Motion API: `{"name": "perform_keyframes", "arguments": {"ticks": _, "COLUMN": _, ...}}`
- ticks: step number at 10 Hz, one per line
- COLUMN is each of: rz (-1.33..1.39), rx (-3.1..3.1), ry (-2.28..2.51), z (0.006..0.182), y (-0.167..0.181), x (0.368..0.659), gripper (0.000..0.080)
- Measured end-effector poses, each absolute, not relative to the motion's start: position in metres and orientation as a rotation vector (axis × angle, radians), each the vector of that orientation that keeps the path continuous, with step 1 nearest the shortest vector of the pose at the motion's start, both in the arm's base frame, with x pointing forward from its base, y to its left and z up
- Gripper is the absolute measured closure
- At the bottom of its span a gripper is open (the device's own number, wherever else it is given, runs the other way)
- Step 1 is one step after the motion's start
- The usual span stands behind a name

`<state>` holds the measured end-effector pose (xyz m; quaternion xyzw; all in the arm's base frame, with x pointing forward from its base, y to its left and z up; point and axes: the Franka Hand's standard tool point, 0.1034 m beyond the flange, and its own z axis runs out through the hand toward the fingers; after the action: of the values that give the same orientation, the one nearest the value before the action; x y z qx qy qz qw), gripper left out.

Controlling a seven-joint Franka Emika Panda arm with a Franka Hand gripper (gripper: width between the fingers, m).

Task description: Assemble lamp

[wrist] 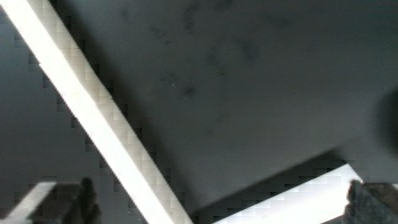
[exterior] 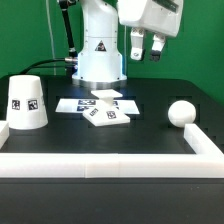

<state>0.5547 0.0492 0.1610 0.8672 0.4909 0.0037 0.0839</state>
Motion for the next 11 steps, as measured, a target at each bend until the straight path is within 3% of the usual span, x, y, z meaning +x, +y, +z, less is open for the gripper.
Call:
{"name": "perform_keyframes", "arguments": {"ticks": 4, "rz": 0.010, "rx": 2.588, "ry": 1.467, "z": 0.161, "y": 0.047, "x": 0.554, "gripper": 0.0100}}
{"name": "perform_keyframes", "arguments": {"ticks": 6, "rz": 0.039, "rx": 2.591, "ry": 1.454, "z": 0.159, "y": 0.024, "x": 0.526, "gripper": 0.0100}}
{"name": "perform_keyframes", "arguments": {"ticks": 9, "rz": 0.073, "rx": 2.656, "ry": 1.370, "z": 0.139, "y": 0.002, "x": 0.481, "gripper": 0.0100}}
{"name": "perform_keyframes", "arguments": {"ticks": 11, "rz": 0.089, "rx": 2.737, "ry": 1.200, "z": 0.142, "y": 0.006, "x": 0.487, "gripper": 0.0100}}
